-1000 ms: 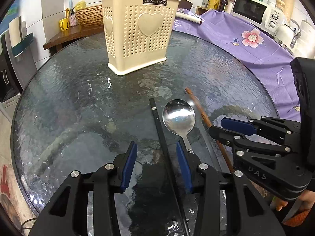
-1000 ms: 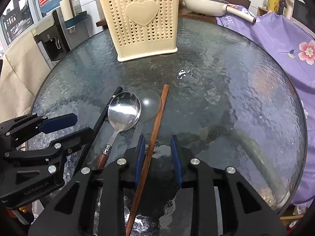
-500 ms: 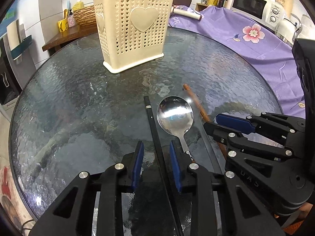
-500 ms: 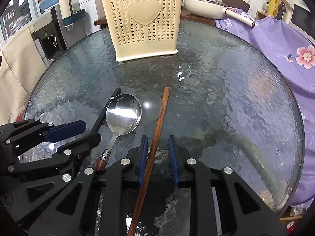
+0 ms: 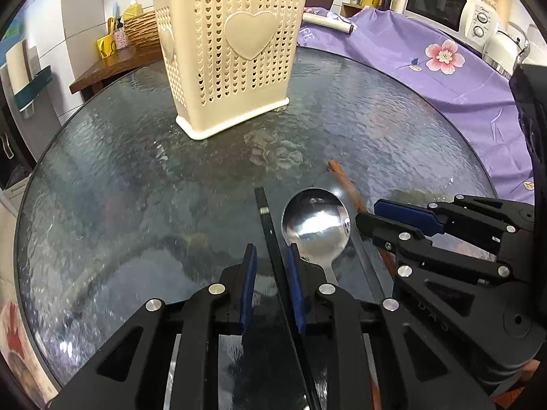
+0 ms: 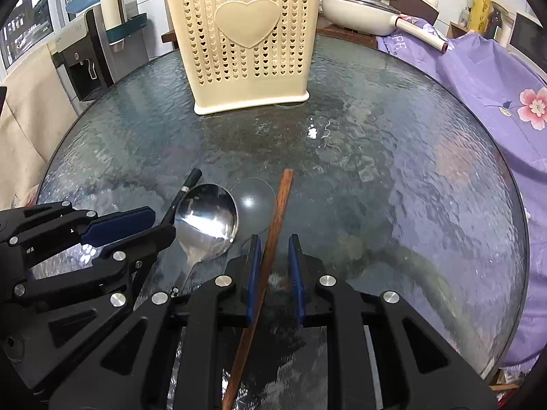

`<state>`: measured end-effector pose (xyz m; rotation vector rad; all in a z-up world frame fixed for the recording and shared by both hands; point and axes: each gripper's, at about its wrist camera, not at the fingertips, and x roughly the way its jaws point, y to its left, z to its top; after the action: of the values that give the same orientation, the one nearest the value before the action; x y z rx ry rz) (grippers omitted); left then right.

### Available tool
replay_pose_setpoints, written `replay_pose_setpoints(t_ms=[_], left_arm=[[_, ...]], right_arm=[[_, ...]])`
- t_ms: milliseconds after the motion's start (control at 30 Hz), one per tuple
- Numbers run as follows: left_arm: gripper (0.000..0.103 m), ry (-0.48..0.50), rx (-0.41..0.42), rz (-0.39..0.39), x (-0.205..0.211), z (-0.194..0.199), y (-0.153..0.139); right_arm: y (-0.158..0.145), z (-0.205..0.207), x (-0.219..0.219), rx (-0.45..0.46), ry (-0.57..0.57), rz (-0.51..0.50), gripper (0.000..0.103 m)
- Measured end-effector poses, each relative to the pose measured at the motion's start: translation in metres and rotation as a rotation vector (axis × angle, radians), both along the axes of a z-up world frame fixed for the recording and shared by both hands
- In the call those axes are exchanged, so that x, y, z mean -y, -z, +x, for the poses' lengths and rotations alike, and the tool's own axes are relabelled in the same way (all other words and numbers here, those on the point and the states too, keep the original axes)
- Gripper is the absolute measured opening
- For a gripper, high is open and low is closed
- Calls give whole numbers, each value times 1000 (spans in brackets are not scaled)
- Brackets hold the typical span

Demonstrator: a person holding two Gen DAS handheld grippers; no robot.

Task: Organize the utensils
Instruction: 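Grasp the black chopstick with the left tool while the right tool grasps a wooden chopstick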

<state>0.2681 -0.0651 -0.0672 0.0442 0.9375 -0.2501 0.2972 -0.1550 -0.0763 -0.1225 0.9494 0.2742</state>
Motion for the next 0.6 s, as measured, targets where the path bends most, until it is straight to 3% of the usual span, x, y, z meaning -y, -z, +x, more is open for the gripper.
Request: replay_pose_setpoints(t_ms=[600], left_arm=[[10, -3, 11, 45, 7, 15, -1]], right_arm=[[1, 17, 1, 0, 8, 7, 8]])
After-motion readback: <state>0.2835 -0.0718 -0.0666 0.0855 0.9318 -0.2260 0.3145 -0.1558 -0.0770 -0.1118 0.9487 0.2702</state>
